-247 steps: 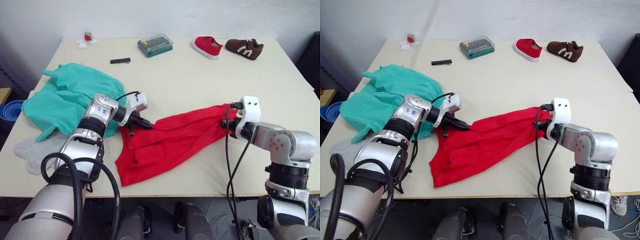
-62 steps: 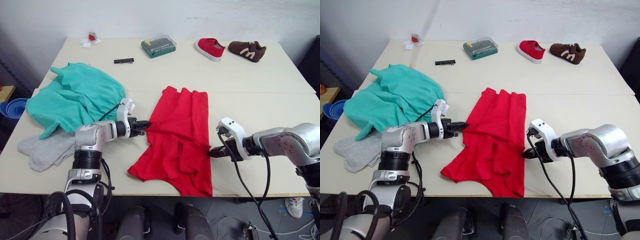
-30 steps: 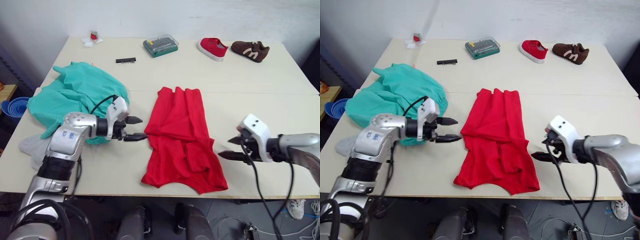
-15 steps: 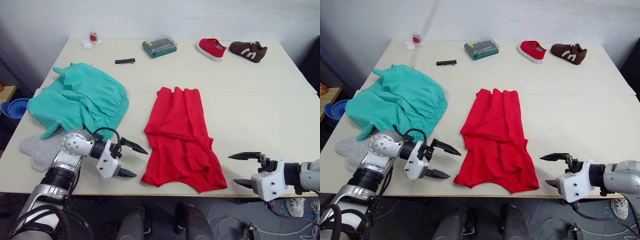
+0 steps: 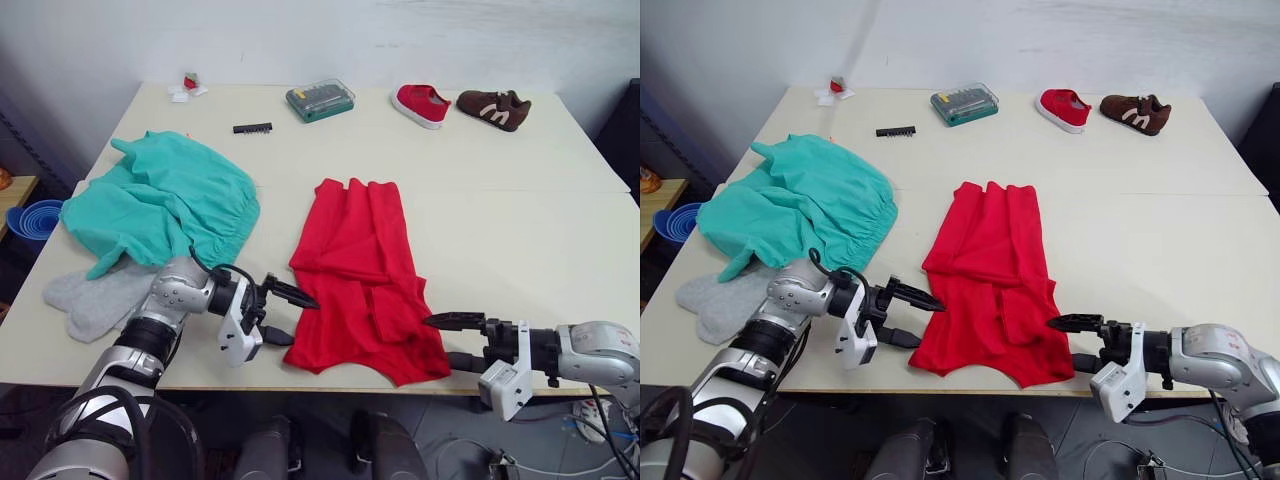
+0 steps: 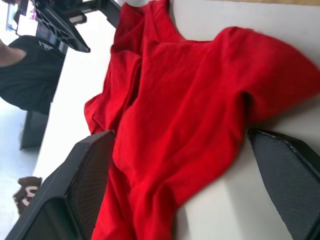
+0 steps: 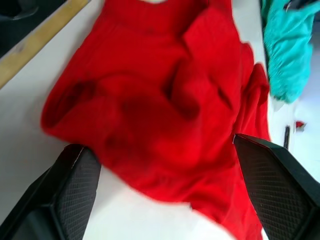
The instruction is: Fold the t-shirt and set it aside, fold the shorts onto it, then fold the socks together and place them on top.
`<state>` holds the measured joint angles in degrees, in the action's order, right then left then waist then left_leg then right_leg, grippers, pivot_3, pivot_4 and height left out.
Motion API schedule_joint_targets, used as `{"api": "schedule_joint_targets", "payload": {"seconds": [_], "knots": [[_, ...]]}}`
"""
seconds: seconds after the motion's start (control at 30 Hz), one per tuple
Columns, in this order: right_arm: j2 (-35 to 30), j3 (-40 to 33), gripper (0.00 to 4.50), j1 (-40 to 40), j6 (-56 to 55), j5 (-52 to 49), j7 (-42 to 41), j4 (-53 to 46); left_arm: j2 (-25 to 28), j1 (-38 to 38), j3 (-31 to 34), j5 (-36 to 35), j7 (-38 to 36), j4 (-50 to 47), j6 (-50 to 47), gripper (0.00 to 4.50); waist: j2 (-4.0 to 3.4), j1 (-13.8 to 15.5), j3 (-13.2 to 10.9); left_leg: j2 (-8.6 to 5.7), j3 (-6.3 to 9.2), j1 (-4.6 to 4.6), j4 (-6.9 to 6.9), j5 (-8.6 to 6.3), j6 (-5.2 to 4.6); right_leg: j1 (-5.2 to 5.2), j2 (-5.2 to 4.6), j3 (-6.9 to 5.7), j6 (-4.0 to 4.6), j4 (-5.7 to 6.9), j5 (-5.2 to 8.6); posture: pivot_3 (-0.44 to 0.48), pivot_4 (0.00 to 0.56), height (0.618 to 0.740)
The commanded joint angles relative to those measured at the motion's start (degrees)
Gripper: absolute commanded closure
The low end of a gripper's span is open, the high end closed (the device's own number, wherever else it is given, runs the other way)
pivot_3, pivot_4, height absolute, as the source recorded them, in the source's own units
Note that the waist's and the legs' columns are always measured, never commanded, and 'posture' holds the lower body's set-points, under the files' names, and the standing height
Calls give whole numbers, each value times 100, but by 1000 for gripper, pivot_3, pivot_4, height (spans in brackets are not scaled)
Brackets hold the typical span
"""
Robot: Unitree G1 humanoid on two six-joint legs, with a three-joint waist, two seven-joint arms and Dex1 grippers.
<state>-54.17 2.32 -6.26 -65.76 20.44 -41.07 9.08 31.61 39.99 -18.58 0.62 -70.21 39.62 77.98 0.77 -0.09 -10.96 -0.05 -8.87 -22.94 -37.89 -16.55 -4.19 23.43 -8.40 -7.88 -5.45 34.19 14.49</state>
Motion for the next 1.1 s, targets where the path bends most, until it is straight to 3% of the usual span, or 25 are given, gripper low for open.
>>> {"api": "schedule_joint_targets", "payload": {"seconds": [0.03,0.1,0.4,0.43,0.53,0.63,0.7,0.87,1.1], "knots": [[237,410,578,-6,268,157,90,-213,-111,134,-201,463,423,268,105,886,5,-2,6,1,0,0,0,0,0,0,1,0,0,1,0,0,150,740],[201,467,999,16,373,91,113,-246,-101,171,-276,584,617,320,100,1466,5,-2,6,1,0,-1,0,-1,-2,1,1,0,0,1,0,0,150,740],[-19,408,4274,275,924,-502,159,-541,-188,298,-600,942,1230,612,-271,4466,-20,29,17,-1,0,-10,-4,-3,-11,5,-4,-3,0,0,0,0,150,740],[-35,387,4461,300,998,-566,161,-589,-169,303,-634,912,1256,592,-297,4500,-27,30,21,-2,0,-9,-3,-4,-11,4,-5,-2,0,0,0,0,150,740],[-91,351,4461,360,1181,-713,149,-729,-90,277,-726,663,1216,456,-479,4500,-32,37,23,-1,1,-7,-4,-4,-12,4,-4,-2,0,2,0,0,150,740],[-171,228,4461,601,1768,-1307,20,-1192,122,10,-773,-354,675,-259,-1513,4500,-35,19,21,-1,1,-11,-4,-3,-13,7,-4,-2,0,2,0,0,150,740],[-270,74,4461,884,2671,-2062,-129,-1894,534,-342,-830,-1065,114,-1127,-2420,4500,-39,-9,19,1,2,-16,-4,-5,-16,15,-2,-3,1,3,2,0,150,740],[-665,-380,4461,1545,4232,-3272,-579,-3212,1522,-1315,-649,-2086,-618,-2970,-4271,4500,-55,-27,8,11,9,-18,-4,1,-28,17,6,-6,15,10,12,0,150,740],[-969,-1164,4461,2589,5804,-4750,-1359,-4280,1761,-1936,-178,-2222,-788,-3734,-5218,4500,-68,133,0,7,30,-22,-3,-31,-48,2,7,2,13,-15,16,0,150,740]]}}
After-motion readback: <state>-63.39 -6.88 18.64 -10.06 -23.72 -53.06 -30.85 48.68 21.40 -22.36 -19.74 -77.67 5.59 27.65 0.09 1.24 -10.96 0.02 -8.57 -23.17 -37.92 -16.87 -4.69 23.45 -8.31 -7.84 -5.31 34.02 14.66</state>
